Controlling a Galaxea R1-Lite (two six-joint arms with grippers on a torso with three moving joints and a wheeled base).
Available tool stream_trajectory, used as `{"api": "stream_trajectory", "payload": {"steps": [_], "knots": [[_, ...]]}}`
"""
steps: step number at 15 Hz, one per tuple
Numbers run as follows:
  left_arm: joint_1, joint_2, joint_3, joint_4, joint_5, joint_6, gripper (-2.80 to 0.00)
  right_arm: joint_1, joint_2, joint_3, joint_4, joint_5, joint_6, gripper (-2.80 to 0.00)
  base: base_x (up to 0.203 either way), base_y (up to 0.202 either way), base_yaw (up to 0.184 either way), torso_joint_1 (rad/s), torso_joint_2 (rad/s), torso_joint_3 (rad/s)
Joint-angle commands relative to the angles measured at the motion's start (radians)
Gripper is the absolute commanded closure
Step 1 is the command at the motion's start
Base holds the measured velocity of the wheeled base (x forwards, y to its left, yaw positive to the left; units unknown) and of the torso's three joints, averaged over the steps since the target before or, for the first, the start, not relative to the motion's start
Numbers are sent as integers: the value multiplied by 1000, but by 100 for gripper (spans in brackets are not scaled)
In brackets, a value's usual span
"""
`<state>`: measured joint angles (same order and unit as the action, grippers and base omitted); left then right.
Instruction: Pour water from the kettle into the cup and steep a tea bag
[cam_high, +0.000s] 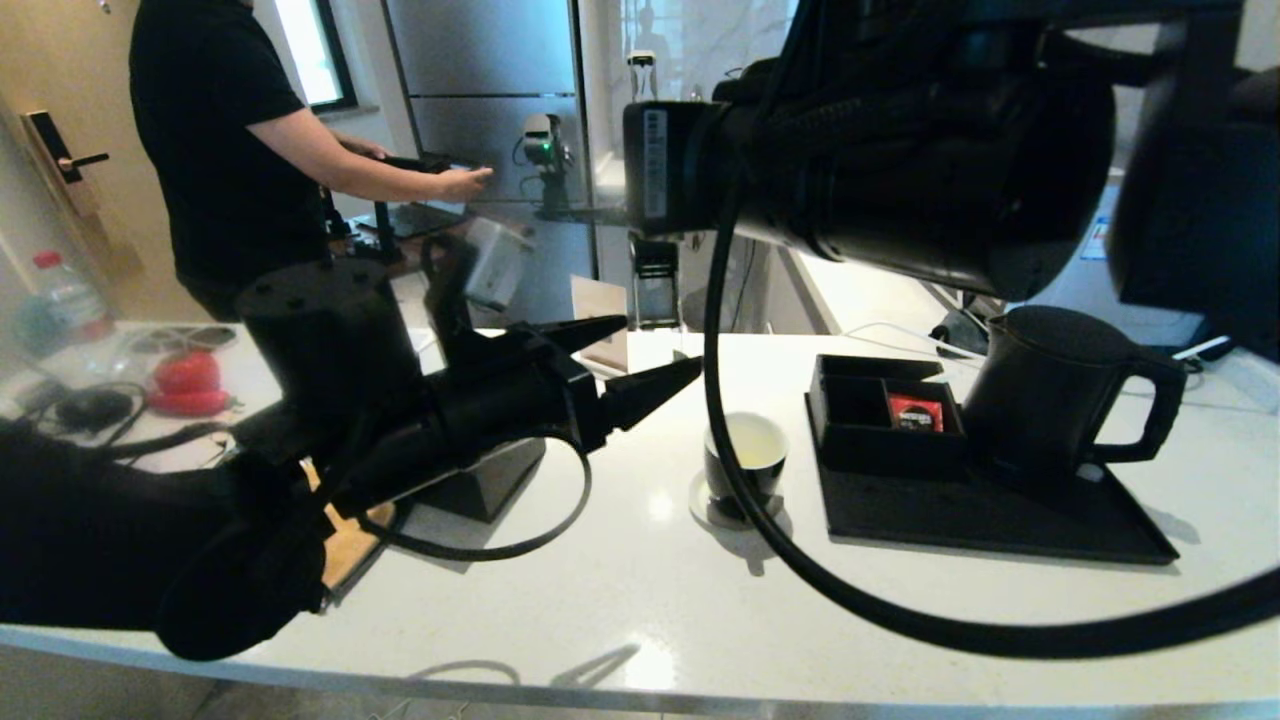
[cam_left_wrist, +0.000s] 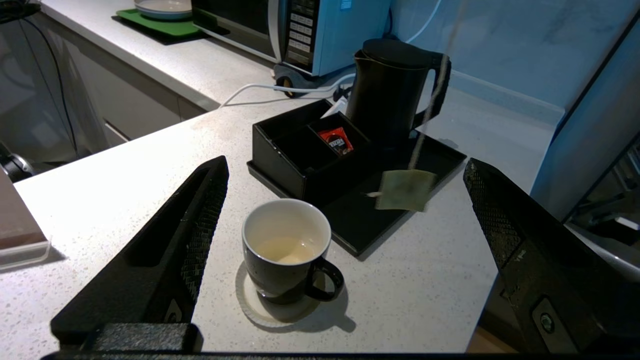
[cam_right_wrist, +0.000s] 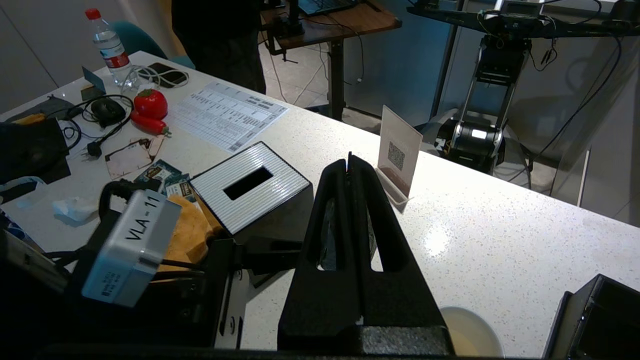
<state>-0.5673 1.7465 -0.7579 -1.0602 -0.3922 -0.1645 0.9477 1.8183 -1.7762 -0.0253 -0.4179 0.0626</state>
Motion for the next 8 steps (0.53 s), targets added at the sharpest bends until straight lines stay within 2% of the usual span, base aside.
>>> {"api": "stream_trajectory", "payload": {"steps": [1,8], "knots": [[-6,25,-21,-6,-2,-1,-280,0,-1,-2,-1,-2,2,0,0,0,0,0,0,0],[-28,68,-55,-30,-2,-1,-280,0,-5,-2,-1,-2,2,0,0,0,0,0,0,0]]}}
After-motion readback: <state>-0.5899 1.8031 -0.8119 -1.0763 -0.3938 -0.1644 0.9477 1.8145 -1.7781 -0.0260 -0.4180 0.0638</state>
